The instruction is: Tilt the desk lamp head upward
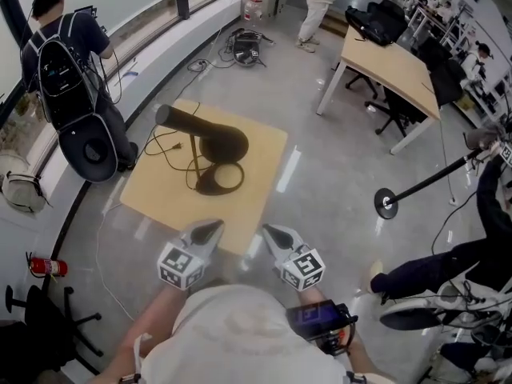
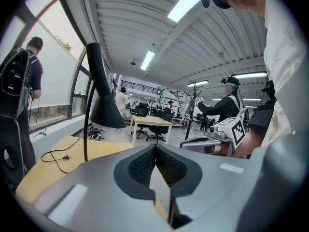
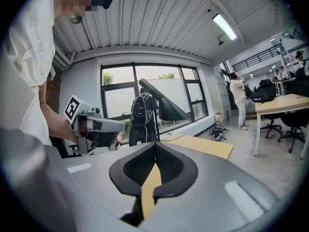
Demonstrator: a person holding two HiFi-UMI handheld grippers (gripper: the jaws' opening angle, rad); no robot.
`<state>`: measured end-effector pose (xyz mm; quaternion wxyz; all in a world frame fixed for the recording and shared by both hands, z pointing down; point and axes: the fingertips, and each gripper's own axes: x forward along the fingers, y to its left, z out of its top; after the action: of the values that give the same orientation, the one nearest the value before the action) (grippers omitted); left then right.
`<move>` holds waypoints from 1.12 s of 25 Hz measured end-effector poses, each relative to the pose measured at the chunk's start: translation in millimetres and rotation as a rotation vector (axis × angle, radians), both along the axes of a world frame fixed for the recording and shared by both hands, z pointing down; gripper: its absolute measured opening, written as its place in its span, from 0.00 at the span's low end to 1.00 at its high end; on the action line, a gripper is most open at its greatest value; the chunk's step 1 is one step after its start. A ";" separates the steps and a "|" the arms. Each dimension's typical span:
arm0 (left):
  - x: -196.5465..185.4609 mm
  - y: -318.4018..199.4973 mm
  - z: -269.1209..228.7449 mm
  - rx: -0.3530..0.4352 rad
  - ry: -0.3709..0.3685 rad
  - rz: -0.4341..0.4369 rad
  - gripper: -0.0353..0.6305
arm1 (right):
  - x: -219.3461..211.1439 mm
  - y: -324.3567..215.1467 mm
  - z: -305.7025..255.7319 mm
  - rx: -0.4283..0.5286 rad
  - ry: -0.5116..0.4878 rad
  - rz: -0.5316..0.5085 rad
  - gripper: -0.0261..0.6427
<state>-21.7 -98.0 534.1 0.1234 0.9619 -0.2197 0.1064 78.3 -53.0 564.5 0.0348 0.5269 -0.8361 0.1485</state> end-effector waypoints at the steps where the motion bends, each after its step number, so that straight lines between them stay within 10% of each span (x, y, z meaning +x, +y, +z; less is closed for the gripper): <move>1: -2.3 -4.0 -0.9 -0.001 0.000 -0.005 0.06 | -1.5 -4.8 -1.1 0.002 0.003 -0.006 0.06; 28: -33.2 -101.6 -61.7 0.054 0.009 -0.304 0.06 | 53.1 -141.5 -0.7 -0.019 0.046 -0.183 0.06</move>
<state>-54.8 -199.7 472.4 0.1132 0.9210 -0.3648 0.0763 131.4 -194.4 563.7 0.0724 0.4512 -0.8783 0.1407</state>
